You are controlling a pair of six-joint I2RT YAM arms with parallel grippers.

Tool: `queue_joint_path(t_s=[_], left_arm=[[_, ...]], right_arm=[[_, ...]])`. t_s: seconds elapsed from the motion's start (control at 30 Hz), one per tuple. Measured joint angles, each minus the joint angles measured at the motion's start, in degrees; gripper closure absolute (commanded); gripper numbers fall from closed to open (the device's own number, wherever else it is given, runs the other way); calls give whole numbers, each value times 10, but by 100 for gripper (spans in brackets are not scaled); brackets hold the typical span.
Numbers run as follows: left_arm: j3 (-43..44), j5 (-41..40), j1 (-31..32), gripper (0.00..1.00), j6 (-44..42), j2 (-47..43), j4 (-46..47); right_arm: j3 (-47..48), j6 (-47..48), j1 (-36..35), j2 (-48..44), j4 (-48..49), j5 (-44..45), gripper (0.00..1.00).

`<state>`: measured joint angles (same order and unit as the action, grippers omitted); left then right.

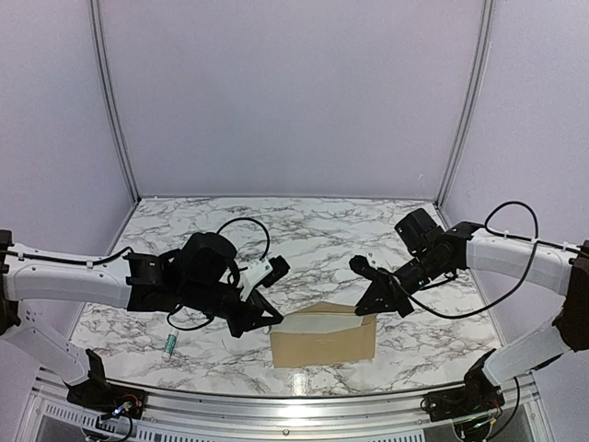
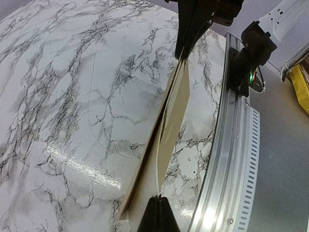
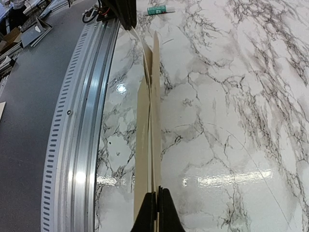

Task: Place the letter into the envelope and seal it
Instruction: Pick up the 1/4-folded letter from the envelope.

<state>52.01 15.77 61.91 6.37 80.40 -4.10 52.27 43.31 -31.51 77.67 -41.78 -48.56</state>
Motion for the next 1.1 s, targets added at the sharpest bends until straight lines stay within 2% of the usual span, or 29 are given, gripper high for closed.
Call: queue_joint_path(t_s=[0.13,0.33,0.47,0.7,0.87,1.03,1.1], left_arm=[[-36,1,0,100,17,7,49],[-45,8,0,100,25,25,106],[-42,21,0,100,24,51,126],[-22,38,0,100,16,77,132],[-19,44,3,100,16,102,140],[-16,41,6,100,17,128,142],[-10,34,6,100,22,142,148]], right_arm=[[0,-7,1,0,3,0,100],[0,-11,3,0,4,-6,100],[3,1,3,10,-12,-20,86],[52,32,2,82,-58,-51,87],[68,40,-3,115,-75,-65,71],[68,52,-5,126,-95,-75,66],[68,50,-4,124,-96,-74,60]])
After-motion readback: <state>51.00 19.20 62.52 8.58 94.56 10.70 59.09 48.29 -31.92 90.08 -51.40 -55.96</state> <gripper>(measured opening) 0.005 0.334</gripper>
